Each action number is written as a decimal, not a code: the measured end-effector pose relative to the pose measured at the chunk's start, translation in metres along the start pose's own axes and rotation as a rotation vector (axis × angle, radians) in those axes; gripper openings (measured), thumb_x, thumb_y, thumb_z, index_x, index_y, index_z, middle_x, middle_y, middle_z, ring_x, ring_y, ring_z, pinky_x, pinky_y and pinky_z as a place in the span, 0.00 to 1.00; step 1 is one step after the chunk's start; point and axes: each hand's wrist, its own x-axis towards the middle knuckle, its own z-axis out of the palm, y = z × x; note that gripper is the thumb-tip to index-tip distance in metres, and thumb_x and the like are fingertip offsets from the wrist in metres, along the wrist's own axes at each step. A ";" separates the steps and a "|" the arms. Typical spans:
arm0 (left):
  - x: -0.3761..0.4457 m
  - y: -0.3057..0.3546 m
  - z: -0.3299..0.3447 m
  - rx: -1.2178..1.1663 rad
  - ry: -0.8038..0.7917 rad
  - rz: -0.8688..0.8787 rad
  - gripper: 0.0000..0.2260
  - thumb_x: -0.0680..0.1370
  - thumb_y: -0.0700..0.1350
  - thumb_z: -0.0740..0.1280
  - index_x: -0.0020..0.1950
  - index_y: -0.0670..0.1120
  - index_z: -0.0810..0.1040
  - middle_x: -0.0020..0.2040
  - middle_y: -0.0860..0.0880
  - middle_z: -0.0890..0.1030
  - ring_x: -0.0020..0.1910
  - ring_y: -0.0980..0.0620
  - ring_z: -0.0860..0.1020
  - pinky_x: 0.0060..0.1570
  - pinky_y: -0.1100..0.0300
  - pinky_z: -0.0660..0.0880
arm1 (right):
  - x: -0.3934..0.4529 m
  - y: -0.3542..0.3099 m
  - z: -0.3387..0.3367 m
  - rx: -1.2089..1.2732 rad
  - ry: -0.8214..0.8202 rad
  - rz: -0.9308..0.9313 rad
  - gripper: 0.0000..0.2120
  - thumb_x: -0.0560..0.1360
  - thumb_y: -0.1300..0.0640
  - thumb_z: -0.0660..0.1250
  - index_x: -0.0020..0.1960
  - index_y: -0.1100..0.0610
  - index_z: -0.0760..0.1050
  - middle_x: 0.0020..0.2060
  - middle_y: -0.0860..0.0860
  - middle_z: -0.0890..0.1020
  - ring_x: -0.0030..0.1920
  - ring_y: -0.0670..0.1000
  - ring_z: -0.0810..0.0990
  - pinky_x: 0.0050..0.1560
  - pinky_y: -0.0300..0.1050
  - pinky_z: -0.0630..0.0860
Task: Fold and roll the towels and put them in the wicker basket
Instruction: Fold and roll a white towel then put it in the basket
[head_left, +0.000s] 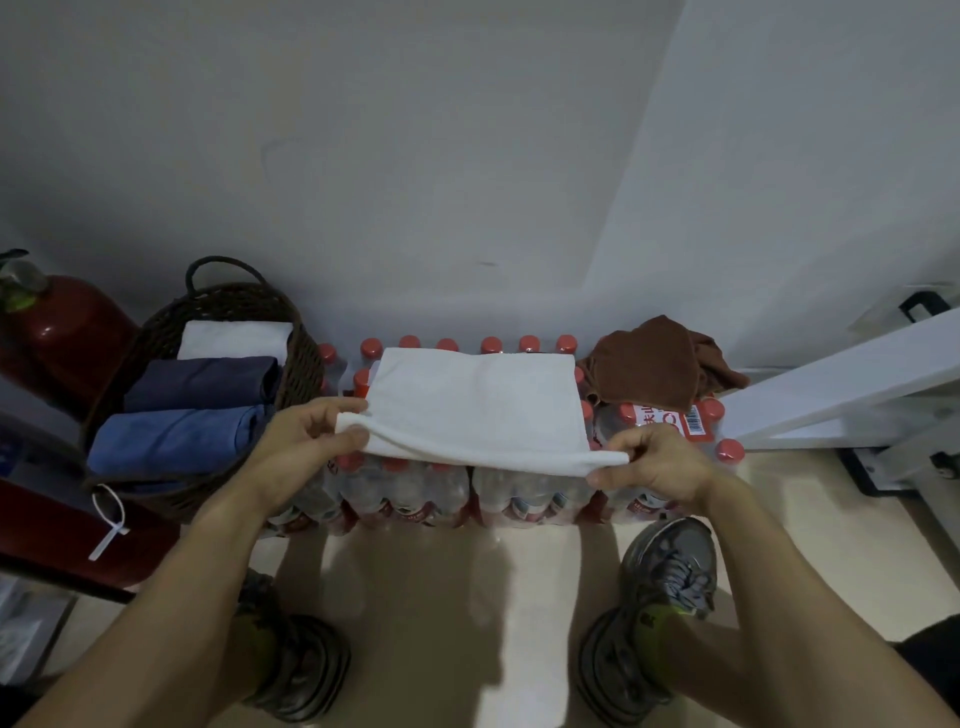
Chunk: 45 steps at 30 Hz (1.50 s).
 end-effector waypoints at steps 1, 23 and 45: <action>0.000 -0.001 0.003 -0.038 -0.041 -0.002 0.03 0.74 0.36 0.70 0.47 0.41 0.81 0.54 0.52 0.83 0.48 0.55 0.82 0.48 0.58 0.79 | 0.000 -0.002 0.000 -0.031 0.003 -0.014 0.06 0.66 0.66 0.78 0.40 0.58 0.84 0.43 0.59 0.84 0.45 0.57 0.81 0.53 0.54 0.79; 0.067 -0.048 0.044 0.148 0.310 -0.033 0.07 0.78 0.52 0.65 0.50 0.52 0.70 0.49 0.55 0.75 0.46 0.55 0.76 0.35 0.61 0.73 | 0.091 0.017 0.042 -0.107 0.498 -0.162 0.11 0.81 0.48 0.61 0.59 0.53 0.70 0.47 0.45 0.79 0.46 0.44 0.78 0.36 0.36 0.71; 0.080 -0.054 0.050 0.634 0.567 -0.015 0.11 0.81 0.51 0.61 0.53 0.44 0.65 0.39 0.45 0.76 0.35 0.45 0.77 0.32 0.57 0.70 | 0.102 0.011 0.066 -0.361 0.680 0.042 0.12 0.81 0.47 0.60 0.58 0.55 0.72 0.51 0.52 0.80 0.48 0.53 0.80 0.51 0.49 0.79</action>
